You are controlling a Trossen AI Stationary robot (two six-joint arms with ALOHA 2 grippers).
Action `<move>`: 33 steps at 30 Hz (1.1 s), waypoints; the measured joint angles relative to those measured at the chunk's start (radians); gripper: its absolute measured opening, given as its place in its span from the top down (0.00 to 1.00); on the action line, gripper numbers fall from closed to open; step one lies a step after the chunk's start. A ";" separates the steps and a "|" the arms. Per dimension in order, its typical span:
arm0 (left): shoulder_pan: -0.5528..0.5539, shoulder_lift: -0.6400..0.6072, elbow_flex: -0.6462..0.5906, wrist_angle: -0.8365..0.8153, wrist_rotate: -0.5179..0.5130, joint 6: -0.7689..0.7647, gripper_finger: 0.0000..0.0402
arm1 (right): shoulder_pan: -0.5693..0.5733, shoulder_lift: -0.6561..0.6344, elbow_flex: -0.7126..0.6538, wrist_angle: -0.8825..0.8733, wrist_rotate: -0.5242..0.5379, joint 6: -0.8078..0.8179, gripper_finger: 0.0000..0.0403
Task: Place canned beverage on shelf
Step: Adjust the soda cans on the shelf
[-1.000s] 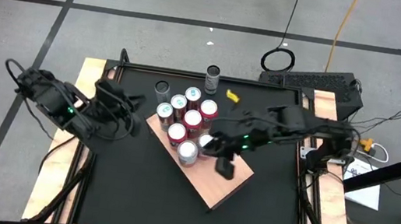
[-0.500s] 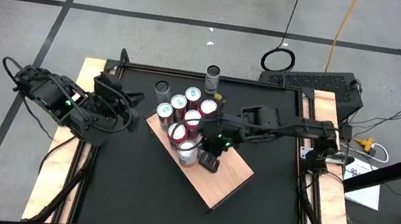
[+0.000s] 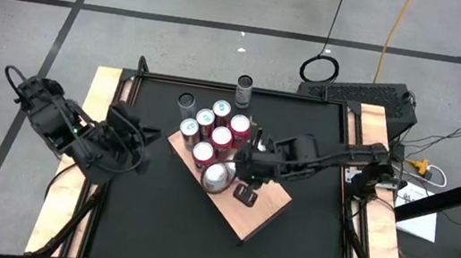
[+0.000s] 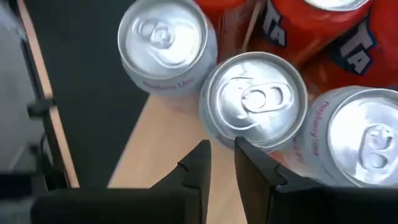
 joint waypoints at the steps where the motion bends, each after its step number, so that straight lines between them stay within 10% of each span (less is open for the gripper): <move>1: -0.005 -0.002 -0.008 0.000 0.003 -0.012 0.91 | 0.007 -0.004 -0.021 0.012 0.011 0.019 0.87; 33: -0.050 0.004 -0.098 0.001 0.041 -0.044 0.91 | 0.013 -0.010 -0.136 0.080 0.012 0.073 0.87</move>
